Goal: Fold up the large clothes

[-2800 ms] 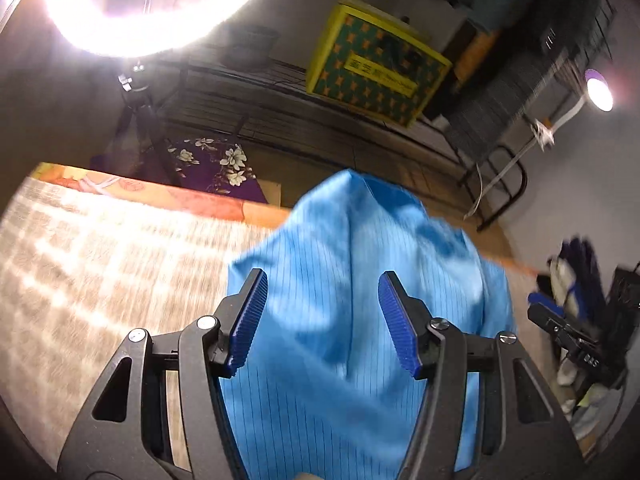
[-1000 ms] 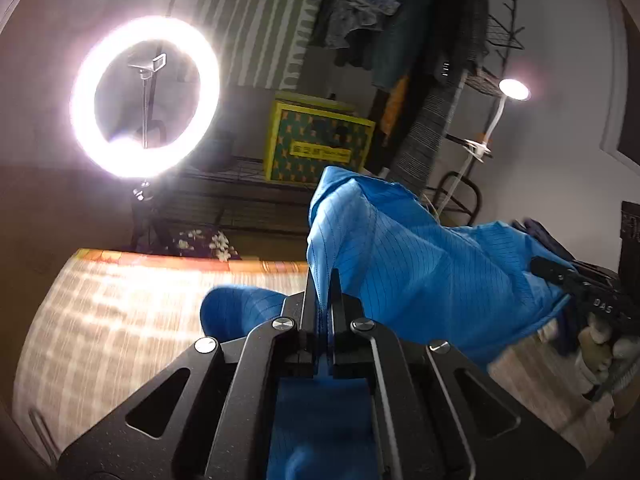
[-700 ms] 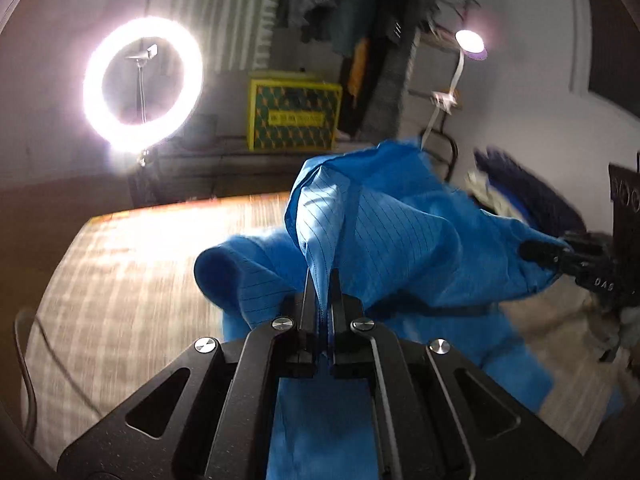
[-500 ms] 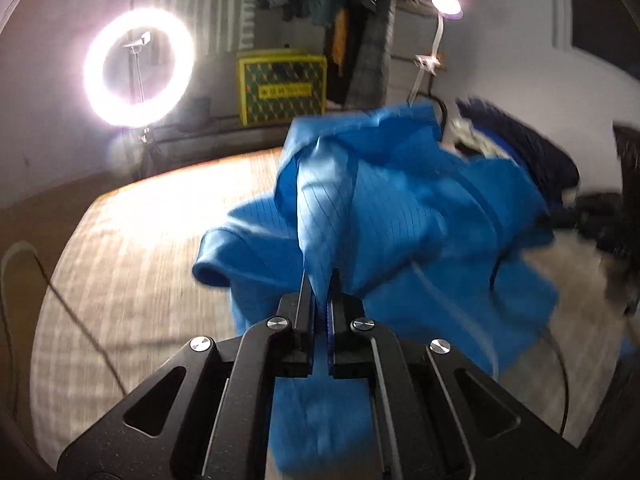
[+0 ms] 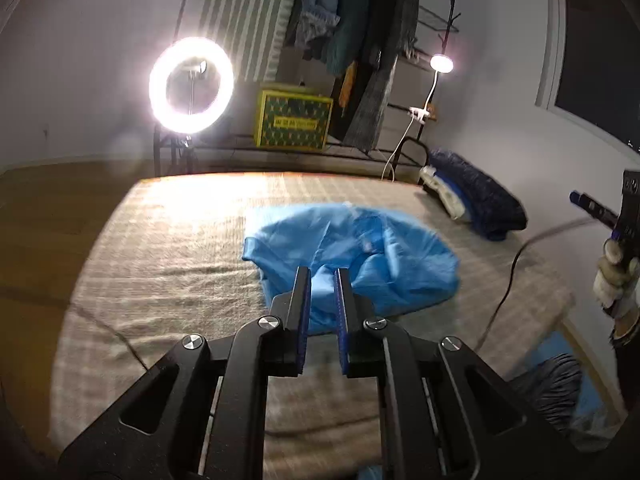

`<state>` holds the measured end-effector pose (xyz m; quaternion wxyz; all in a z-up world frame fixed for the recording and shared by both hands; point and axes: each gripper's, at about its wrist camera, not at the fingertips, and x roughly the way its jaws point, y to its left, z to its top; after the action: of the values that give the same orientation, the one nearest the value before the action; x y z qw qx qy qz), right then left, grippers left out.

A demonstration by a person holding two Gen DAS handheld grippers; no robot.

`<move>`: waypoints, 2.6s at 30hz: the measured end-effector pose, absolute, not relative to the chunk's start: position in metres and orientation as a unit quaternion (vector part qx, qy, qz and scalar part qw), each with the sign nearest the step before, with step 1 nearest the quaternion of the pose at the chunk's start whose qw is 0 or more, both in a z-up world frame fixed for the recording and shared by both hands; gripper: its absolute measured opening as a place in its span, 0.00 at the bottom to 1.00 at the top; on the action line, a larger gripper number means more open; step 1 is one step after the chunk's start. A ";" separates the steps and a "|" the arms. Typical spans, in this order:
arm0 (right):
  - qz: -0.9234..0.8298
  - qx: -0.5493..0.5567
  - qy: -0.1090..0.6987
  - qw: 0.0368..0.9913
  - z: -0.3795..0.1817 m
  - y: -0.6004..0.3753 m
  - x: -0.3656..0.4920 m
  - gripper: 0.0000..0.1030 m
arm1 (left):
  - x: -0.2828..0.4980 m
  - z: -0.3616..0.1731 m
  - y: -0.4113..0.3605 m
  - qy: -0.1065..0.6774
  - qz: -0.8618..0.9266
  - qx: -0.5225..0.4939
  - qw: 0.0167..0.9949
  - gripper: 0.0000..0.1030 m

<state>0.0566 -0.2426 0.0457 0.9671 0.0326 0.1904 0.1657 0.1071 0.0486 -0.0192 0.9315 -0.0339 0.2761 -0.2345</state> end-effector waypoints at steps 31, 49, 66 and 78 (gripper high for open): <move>0.130 0.028 0.169 0.977 0.167 -0.265 0.036 0.50 | 0.064 0.172 0.090 0.232 -0.202 -0.094 0.947 0.55; 0.196 -0.189 0.343 0.899 -0.094 -0.105 0.168 0.57 | 0.244 -0.152 0.042 0.476 -0.238 -0.315 0.786 0.55; 0.164 -0.275 0.318 0.892 -0.126 -0.110 0.162 0.00 | 0.227 -0.164 0.038 0.463 -0.263 -0.293 0.794 0.05; 0.193 -0.082 0.341 0.917 -0.082 -0.137 0.146 0.59 | 0.187 -0.154 0.042 0.423 -0.239 -0.271 0.831 0.46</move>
<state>0.1460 -0.1369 -0.0818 0.9166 -0.0816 0.3406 0.1928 0.1873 0.0419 -0.1544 0.8310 -0.2711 0.4228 -0.2392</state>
